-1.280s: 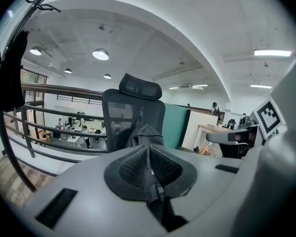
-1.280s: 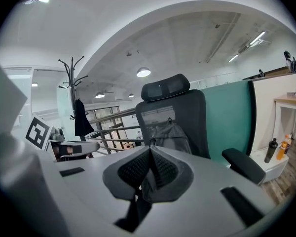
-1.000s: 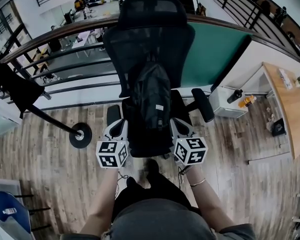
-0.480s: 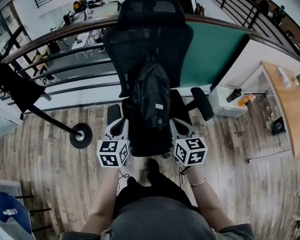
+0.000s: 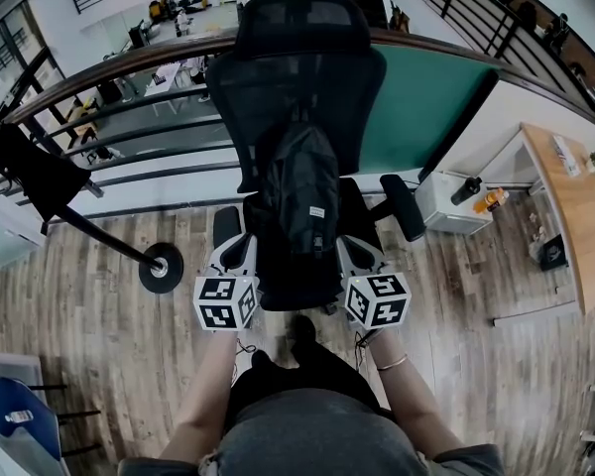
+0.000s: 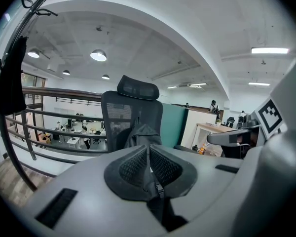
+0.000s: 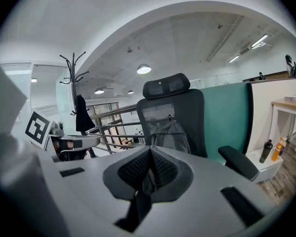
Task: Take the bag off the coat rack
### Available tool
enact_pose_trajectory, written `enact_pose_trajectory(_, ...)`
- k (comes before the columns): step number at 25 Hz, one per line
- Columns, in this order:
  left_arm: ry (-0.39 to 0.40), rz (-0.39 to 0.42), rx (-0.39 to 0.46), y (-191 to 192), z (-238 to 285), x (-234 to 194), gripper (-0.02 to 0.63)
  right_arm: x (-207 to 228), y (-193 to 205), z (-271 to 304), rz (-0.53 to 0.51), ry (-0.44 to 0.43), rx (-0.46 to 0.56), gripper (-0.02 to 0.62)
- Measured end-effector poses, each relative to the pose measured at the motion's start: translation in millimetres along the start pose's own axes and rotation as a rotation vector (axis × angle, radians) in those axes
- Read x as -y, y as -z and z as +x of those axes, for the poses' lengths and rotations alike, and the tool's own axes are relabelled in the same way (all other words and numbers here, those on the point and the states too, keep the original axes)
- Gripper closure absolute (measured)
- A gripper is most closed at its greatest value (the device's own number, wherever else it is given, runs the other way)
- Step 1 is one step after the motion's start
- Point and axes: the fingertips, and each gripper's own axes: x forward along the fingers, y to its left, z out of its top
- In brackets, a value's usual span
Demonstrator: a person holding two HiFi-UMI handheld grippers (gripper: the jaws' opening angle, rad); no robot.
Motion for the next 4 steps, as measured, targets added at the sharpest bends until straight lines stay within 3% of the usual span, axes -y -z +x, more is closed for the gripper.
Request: enact_pose_trajectory(4,0.000,0.005,-0.003,-2.4,3.9,-2.6,0.572,-0.2,1.0,4.6,0.007,-0.003,-0.003,0.594)
